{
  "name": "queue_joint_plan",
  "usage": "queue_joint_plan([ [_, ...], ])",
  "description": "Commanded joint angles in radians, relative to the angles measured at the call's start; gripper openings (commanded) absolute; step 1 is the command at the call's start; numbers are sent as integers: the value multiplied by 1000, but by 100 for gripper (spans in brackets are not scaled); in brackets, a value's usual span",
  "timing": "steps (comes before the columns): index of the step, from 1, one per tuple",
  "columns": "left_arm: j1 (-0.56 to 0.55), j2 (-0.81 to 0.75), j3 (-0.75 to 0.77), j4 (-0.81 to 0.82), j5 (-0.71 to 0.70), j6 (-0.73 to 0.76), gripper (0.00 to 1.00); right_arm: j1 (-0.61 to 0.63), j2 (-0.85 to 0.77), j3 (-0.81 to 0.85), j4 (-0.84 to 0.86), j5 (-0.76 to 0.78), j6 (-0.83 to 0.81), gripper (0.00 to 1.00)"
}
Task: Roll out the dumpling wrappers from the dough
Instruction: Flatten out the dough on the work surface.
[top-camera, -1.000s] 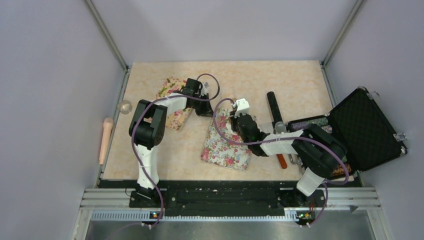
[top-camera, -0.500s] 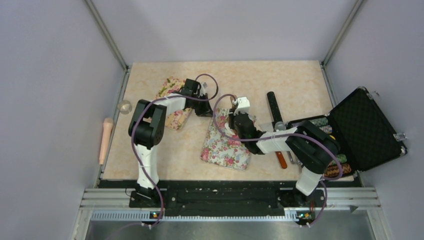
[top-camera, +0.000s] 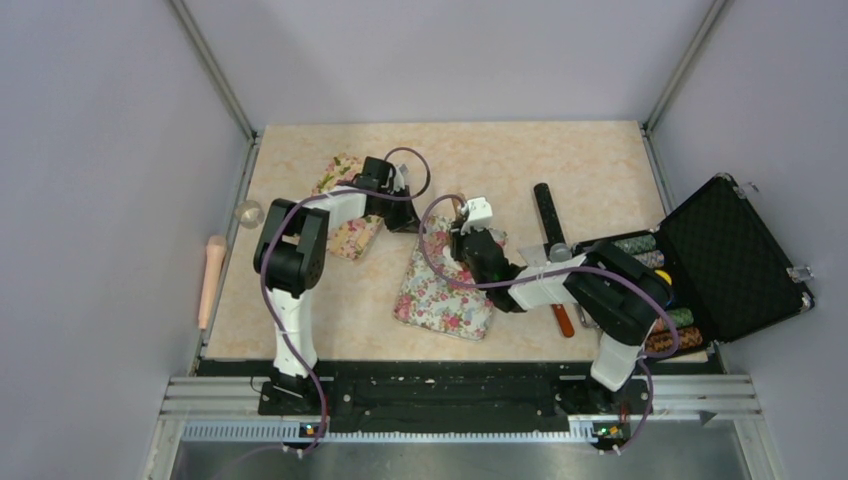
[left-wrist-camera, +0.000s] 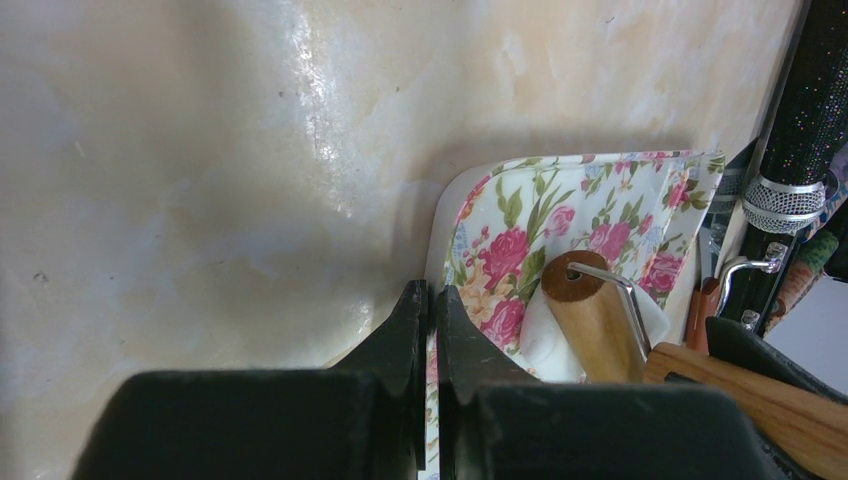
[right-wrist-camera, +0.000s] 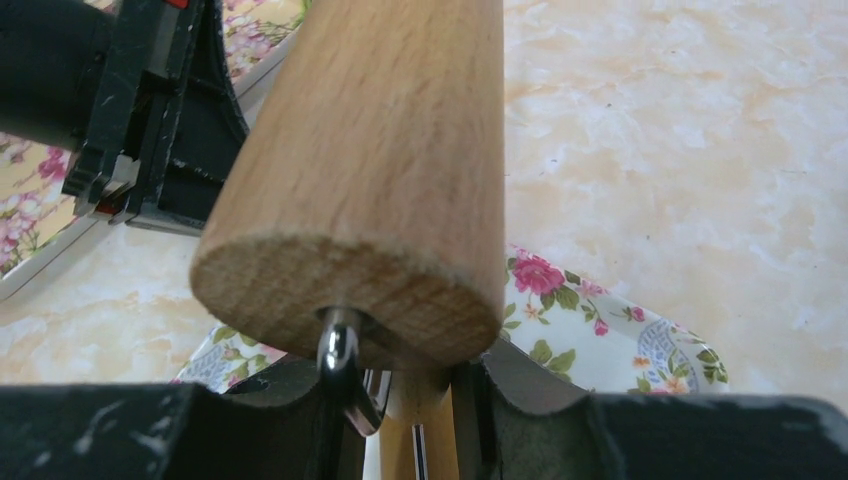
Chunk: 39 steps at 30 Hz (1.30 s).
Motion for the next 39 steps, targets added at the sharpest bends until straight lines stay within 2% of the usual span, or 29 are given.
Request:
queue_joint_plan([
  [1,24,-13,-14,-9,-79,-15,0,99,98,-67,-192,-165,-16,0],
  [10,51,-6,1,-16,-71,-12,0,121,147,-115,-68,-130,-99,0],
  [23,64,-9,14,-20,-76,-9,0,222,178,-143,64,-110,-198,0],
  [39,67,-13,7,-20,-81,-3,0,218,180,-135,75,-82,-205,0],
])
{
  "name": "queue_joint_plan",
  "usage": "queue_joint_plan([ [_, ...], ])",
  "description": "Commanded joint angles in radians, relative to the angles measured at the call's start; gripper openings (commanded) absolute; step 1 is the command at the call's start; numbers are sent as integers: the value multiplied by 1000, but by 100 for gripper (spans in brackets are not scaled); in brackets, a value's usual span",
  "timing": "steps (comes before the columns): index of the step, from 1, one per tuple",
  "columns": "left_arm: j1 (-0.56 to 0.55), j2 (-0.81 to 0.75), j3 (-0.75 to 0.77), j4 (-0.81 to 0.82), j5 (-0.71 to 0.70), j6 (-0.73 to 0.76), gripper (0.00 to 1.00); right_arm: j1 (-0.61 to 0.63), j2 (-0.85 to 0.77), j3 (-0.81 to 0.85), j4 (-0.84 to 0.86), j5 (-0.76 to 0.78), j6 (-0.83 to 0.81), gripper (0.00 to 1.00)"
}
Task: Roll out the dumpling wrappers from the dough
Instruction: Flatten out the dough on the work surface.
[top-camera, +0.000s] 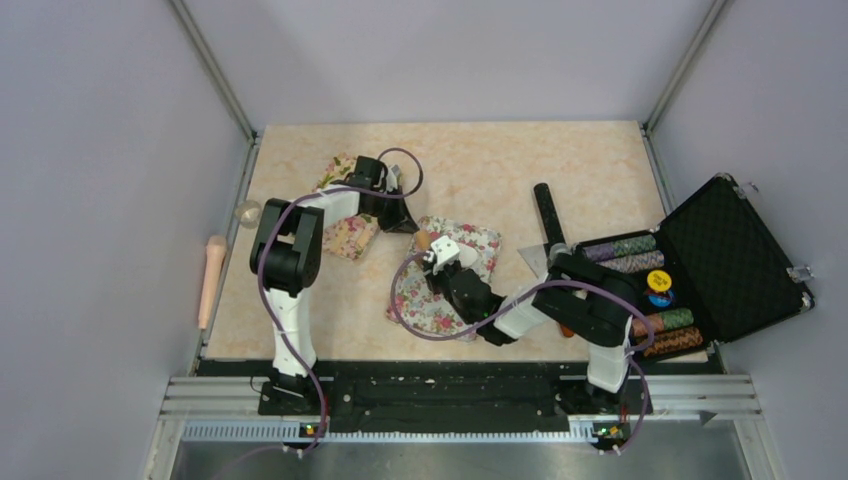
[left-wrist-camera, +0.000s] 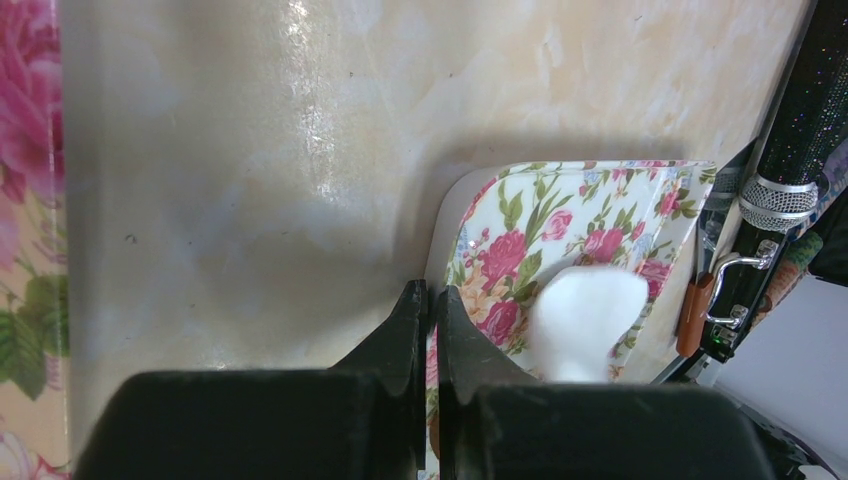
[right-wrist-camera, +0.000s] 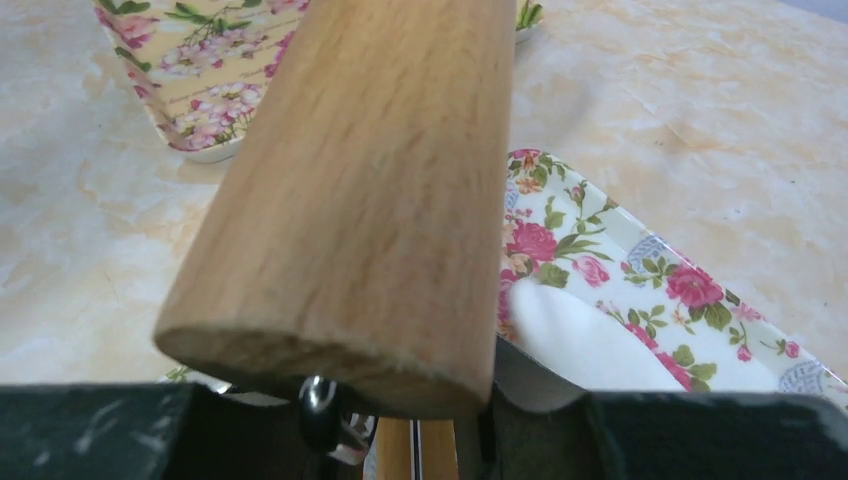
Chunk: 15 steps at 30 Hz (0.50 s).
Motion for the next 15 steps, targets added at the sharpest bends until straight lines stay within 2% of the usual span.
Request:
queue_joint_plan([
  [1,23,-10,5,24,-105,-13,0,-13,52,-49,-291,-75,52,0],
  [4,23,-10,5,25,-102,-9,0,-54,3,-20,-374,-212,60,0],
  [9,23,-5,7,32,-81,-2,0,-153,-152,145,-698,-607,73,0],
  [13,23,-7,14,30,-67,10,0,-217,-251,210,-843,-884,23,0],
  [15,23,-13,14,34,-53,23,0,-244,-292,227,-887,-972,15,0],
])
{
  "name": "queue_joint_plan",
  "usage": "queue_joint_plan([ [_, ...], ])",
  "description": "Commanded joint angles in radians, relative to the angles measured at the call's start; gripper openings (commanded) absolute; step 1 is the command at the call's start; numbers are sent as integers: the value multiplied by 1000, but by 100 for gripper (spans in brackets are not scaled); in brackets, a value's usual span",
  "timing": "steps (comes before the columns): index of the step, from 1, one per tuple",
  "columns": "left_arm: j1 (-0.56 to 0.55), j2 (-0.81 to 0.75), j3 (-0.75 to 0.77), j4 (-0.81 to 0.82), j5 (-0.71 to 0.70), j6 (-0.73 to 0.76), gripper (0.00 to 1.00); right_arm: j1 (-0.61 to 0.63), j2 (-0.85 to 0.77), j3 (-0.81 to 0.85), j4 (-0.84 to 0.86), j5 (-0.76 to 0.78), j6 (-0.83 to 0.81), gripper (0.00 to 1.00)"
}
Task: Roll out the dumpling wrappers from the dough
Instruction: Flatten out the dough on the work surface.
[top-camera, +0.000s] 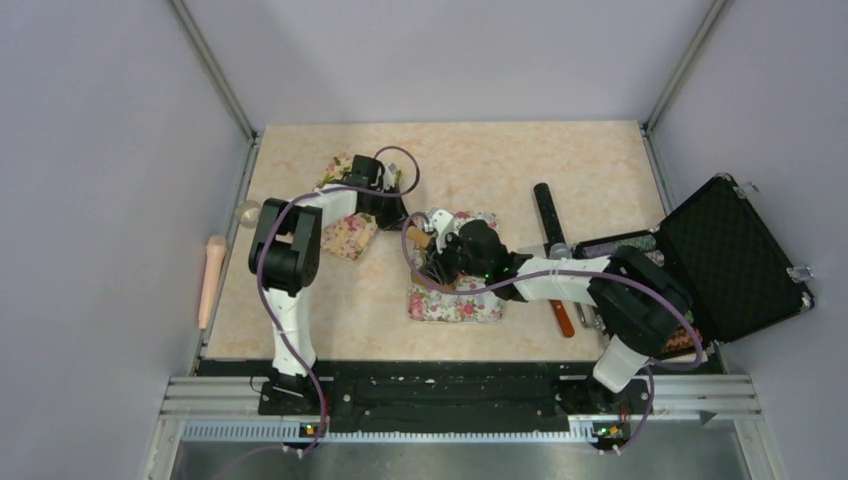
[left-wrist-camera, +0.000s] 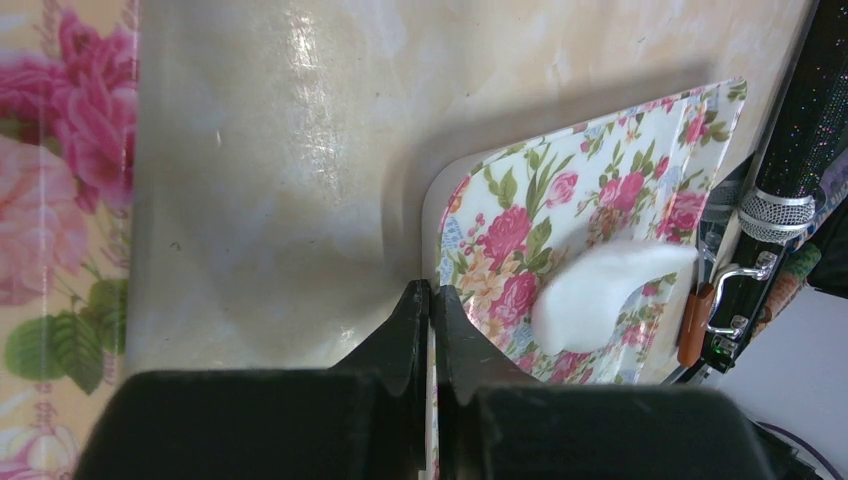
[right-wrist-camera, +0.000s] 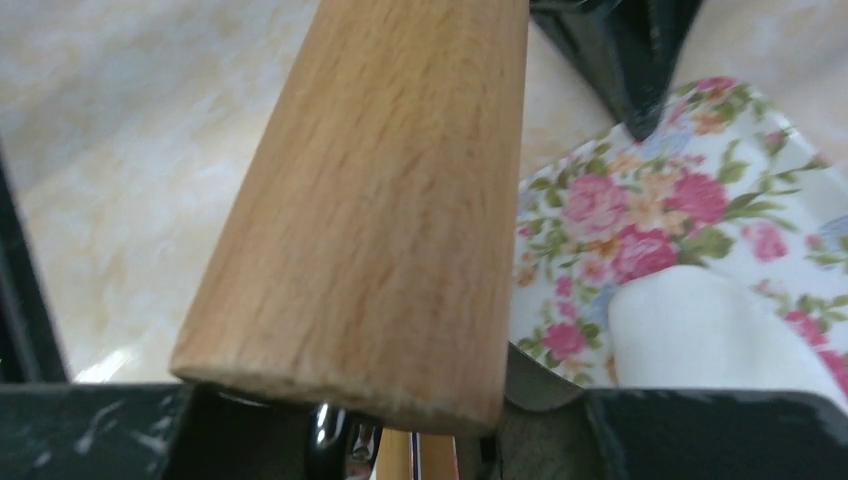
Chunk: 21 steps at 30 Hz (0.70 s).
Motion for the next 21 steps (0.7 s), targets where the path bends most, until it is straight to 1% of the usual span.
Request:
queue_joint_plan([
  [1,9,-19,15,28,-40,29,0,-56,-122,51,-256,-347,-17,0],
  [2,10,-26,15,31,-26,34,3,-70,-145,47,-253,-356,-18,0],
  [4,10,-44,10,45,-1,41,18,-113,-188,46,-253,-366,-16,0],
  [8,13,-102,4,82,66,43,58,-246,-265,24,-219,-440,30,0],
  [9,16,-120,0,95,87,40,66,-277,-283,17,-207,-466,43,0],
  [10,19,-139,-8,115,114,37,76,-305,-301,8,-193,-488,66,0],
  [11,21,-157,-16,137,145,32,83,-331,-316,0,-176,-506,90,0],
  [14,25,-202,-32,203,256,16,86,-391,-335,-29,-107,-531,179,0],
  [16,23,-223,-55,269,323,-10,86,-406,-332,-44,-72,-512,195,0],
  [18,16,-224,-67,297,359,-17,87,-407,-323,-61,-31,-433,201,0],
  [21,6,-204,-67,290,352,12,87,-406,-289,-80,89,-252,206,0],
])
